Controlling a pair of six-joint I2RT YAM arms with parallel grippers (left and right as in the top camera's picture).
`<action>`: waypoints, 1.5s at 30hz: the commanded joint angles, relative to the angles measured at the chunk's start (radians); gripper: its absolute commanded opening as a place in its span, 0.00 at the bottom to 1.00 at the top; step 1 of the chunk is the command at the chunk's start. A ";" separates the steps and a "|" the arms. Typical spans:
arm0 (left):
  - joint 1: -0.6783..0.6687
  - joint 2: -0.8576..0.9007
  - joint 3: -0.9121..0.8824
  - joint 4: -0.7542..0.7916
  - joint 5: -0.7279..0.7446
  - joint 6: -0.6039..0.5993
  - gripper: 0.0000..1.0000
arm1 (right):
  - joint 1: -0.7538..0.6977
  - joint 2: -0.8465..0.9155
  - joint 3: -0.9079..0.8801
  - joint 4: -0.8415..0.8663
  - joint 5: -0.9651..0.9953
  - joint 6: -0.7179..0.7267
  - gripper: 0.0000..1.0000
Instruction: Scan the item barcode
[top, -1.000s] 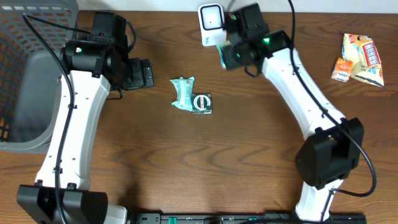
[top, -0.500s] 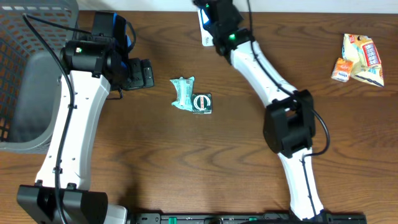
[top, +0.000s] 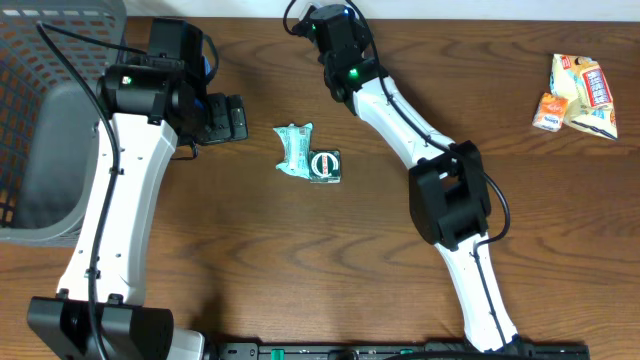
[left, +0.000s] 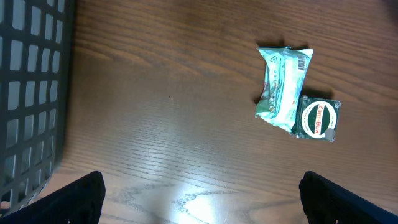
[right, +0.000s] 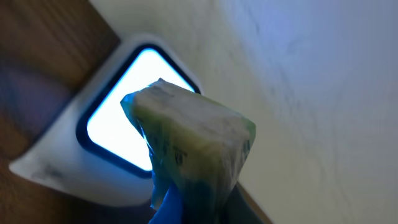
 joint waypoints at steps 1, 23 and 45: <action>0.002 0.006 -0.001 -0.003 -0.005 0.005 0.98 | -0.066 -0.095 0.013 -0.072 0.051 0.095 0.01; 0.002 0.006 -0.001 -0.003 -0.005 0.005 0.98 | -0.730 -0.148 -0.002 -0.710 -0.277 0.662 0.99; 0.002 0.006 -0.001 -0.003 -0.005 0.005 0.97 | -0.362 -0.170 -0.011 -0.867 -1.202 0.755 0.95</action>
